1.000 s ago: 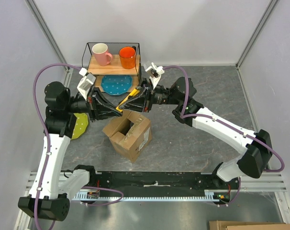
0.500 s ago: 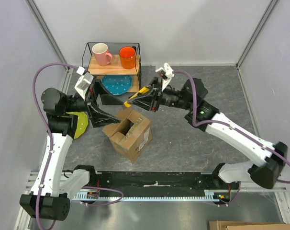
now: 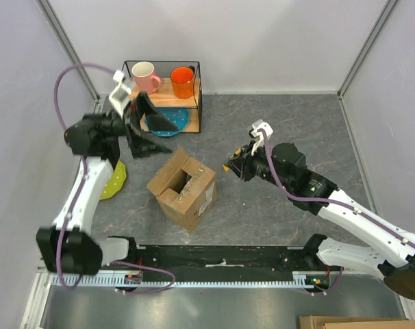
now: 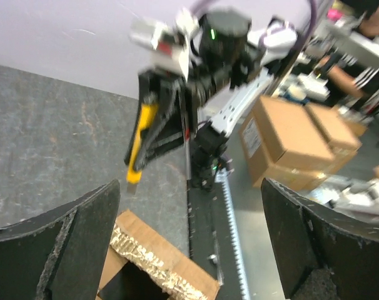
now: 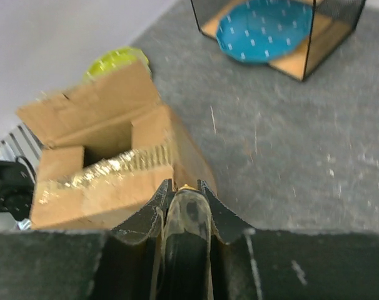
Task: Unpack the express box
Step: Adjust the express box at the center of the board.
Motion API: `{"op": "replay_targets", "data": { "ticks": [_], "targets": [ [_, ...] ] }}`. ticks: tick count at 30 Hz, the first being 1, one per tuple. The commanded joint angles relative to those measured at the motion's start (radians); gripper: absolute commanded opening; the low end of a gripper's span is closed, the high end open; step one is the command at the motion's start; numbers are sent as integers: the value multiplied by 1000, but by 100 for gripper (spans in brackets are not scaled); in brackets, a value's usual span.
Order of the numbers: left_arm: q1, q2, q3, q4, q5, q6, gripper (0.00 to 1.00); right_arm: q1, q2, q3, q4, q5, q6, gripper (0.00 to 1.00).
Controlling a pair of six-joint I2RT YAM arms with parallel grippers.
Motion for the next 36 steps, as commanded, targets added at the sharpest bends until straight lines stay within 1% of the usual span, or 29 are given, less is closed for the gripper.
{"op": "replay_targets", "data": {
  "ticks": [1, 2, 5, 6, 8, 9, 10, 12, 13, 14, 15, 16, 17, 18, 19, 20, 21, 22, 23, 25, 26, 27, 28, 29, 31, 32, 33, 35, 36],
  "targets": [
    [-9, 234, 294, 613, 317, -690, 100, -3, -34, -48, 9, 56, 72, 0],
    [-9, 295, 353, 613, 319, -762, 100, -2, -40, -56, 35, 47, 78, 0],
    [-6, 380, 606, 590, 317, -828, 100, 0, -68, -68, 55, 45, 86, 0],
    [-9, 388, 716, 537, 316, -792, 100, -2, -76, -72, 57, 45, 86, 0],
    [-16, 408, 836, 413, 316, -709, 100, -2, -94, -74, 63, 21, 80, 0],
    [-19, 443, 905, 411, 316, -701, 100, -2, -96, -71, 63, 18, 78, 0],
    [-19, 469, 1080, 397, 316, -688, 100, -2, -99, -69, 60, 16, 77, 0],
    [-15, 548, 1299, 360, 313, -637, 100, -2, -99, -65, 51, 10, 73, 0],
    [-12, 628, 1517, 354, 304, -611, 100, -2, -96, -65, 48, 5, 75, 0],
    [-6, 656, 1589, 340, 293, -507, 100, -2, -94, -65, 46, -2, 81, 0],
    [5, 662, 1610, 281, 278, -423, 100, 0, -91, -66, 46, -7, 83, 0],
    [14, 629, 1582, 209, 241, -311, 100, -2, -91, -68, 49, -18, 90, 0],
    [31, 598, 1544, 119, 210, -40, 100, 0, -94, -68, 48, -24, 93, 0],
    [66, 565, 1438, -107, 169, 121, 100, -2, -96, -68, 48, -24, 96, 0],
    [105, 467, 1380, -235, 68, 299, 100, -2, -97, -66, 48, -24, 95, 0],
    [119, 422, 1334, -451, -13, 739, 100, 0, -100, -63, 49, -24, 96, 0],
    [100, 374, 1287, -833, -266, 970, 99, 0, -103, -60, 48, -21, 96, 0],
    [78, 344, 1251, -899, -380, 1127, 100, -2, -102, -57, 46, -16, 96, 0],
    [36, 308, 1214, -902, -438, 1249, 99, -2, -102, -51, 45, -16, 96, 0],
    [30, 308, 1197, -1032, -445, 1273, 99, -2, -97, -46, 34, -9, 93, 0],
    [30, 303, 1202, -1124, -427, 1334, 100, -2, -94, -42, 26, 8, 93, 0],
    [31, 288, 1155, -1217, -395, 1368, 100, -2, -93, -42, 20, 18, 95, 0],
    [31, 255, 1096, -1341, -390, 1449, 99, 0, -90, -42, -4, 33, 95, 0],
    [31, 165, 918, -1385, -391, 1487, 99, -2, -85, -39, -18, 60, 95, 0],
    [31, 39, 723, -1442, -405, 1605, 100, -2, -85, -42, -56, 87, 103, 0],
    [31, -20, 635, -1455, -414, 1632, 100, -2, -83, -43, -72, 97, 107, 0],
    [31, -133, 491, -1470, -446, 1659, 99, 0, -83, -43, -90, 123, 107, 0],
    [31, -205, 372, -1585, -470, 1777, 99, -2, -77, -49, -129, 145, 127, 0],
    [31, -235, 355, -1652, -491, 1823, 100, 0, -68, -53, -139, 151, 133, 0]
  ]
}}
